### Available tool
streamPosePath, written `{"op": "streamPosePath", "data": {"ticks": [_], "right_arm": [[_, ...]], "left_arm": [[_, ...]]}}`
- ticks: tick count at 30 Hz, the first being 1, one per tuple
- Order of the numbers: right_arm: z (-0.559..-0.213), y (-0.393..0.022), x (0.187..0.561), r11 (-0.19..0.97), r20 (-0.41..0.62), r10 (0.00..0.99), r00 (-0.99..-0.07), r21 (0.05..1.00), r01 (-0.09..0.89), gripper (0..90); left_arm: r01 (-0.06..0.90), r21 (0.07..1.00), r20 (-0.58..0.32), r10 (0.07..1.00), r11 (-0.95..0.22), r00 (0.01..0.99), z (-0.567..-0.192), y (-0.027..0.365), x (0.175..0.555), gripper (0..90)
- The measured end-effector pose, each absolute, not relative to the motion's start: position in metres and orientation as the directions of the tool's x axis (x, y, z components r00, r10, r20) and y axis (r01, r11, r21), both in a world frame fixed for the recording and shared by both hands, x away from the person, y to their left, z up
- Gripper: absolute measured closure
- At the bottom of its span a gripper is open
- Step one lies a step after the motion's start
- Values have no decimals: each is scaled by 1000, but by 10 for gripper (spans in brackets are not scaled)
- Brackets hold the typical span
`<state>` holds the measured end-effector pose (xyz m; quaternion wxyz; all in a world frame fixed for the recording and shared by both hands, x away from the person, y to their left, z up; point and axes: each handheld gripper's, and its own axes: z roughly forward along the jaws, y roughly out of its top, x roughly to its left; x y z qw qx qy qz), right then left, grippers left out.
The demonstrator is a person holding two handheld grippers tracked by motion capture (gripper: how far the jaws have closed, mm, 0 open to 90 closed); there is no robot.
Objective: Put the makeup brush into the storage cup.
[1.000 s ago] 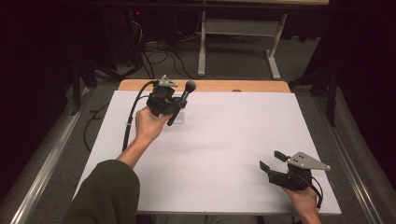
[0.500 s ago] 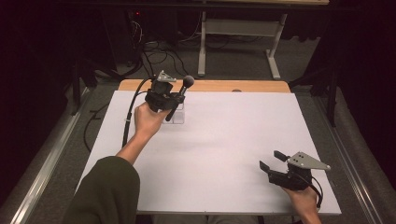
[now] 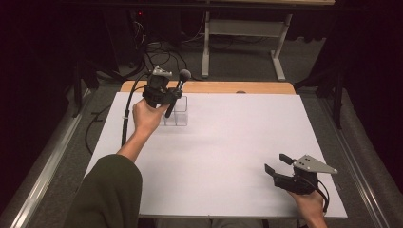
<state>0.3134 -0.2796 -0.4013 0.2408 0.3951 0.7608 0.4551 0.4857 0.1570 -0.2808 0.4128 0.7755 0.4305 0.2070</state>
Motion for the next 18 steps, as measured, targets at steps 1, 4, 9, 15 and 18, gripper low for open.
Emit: {"op": "streamPosePath", "data": {"ticks": [1,4,9,15,18], "right_arm": [[-401,-280,314,273,-7,821,-571,883,381,319],[-401,-281,314,269,-5,822,-570,885,381,319],[-402,-280,314,267,0,821,-571,884,383,319],[-402,-282,314,257,10,826,-564,883,392,319],[-402,-281,313,257,10,824,-566,884,390,319]], "left_arm": [[496,820,-35,840,-285,541,-280,158,487,715],[500,824,-44,848,-268,528,-280,160,490,715],[503,832,-65,859,-234,507,-283,164,496,715],[497,841,-72,868,-212,492,-284,165,502,715],[500,841,-74,873,-205,482,-285,165,504,715]]}}
